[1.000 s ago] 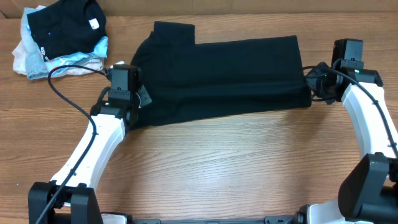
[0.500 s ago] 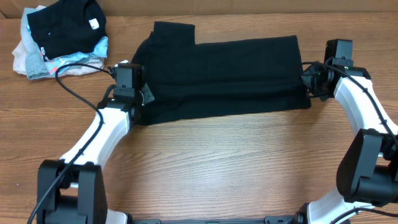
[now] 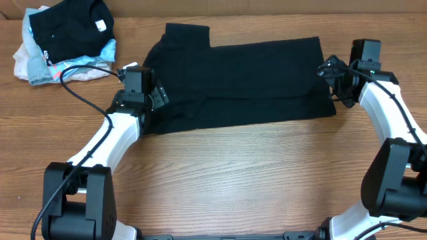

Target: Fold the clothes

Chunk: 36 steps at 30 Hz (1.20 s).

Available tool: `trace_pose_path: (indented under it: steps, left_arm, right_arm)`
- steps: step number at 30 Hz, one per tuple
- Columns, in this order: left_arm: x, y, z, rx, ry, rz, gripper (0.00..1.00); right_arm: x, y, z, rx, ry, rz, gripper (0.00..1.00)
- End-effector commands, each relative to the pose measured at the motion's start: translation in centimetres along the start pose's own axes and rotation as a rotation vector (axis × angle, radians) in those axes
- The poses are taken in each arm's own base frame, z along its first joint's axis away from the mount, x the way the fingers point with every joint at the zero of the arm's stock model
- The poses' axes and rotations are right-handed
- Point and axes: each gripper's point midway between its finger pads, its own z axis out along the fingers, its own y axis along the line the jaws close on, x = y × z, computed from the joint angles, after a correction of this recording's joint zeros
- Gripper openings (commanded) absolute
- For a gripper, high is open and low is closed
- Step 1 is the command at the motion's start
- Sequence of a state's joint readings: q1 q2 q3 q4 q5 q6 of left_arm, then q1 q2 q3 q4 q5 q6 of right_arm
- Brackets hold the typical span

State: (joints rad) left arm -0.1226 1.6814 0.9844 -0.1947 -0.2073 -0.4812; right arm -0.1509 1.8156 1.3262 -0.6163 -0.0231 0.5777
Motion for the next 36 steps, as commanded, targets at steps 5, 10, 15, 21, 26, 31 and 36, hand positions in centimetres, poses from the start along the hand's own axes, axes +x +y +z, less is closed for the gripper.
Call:
trace_pose_path:
  steps: [5, 10, 15, 21, 26, 31, 36]
  left_arm:
    - [-2.1, -0.9, -3.2, 0.044, -0.001, 0.070, 0.74]
    - [3.0, -3.0, -3.7, 0.204, 0.235, 0.083, 0.04]
    - [7.5, -2.9, -2.3, 0.217, 0.424, 0.082, 0.04]
    - [10.3, -2.0, 0.1, 0.174, 0.512, 0.082, 0.04]
    - [11.0, -0.7, 1.4, 0.093, 0.516, 0.064, 0.04]
    - [10.8, 1.0, 1.8, -0.006, 0.496, 0.041, 0.04]
    - [11.3, 4.5, 1.2, -0.200, 0.506, -0.064, 0.04]
  right_arm:
    - [-1.8, 1.6, -3.4, -0.020, 0.019, -0.125, 1.00]
    - [1.1, -0.4, -3.2, 0.054, 0.133, -0.117, 0.35]
    - [2.9, -1.4, -1.3, 0.064, 0.156, -0.124, 0.05]
    - [4.0, -2.4, 0.8, 0.055, 0.141, -0.125, 0.04]
    - [4.6, -2.9, 2.4, 0.051, 0.135, -0.125, 0.04]
    - [5.3, -3.6, 4.3, 0.069, 0.161, -0.123, 0.04]
    - [6.6, -4.9, 6.3, 0.115, 0.205, -0.121, 0.04]
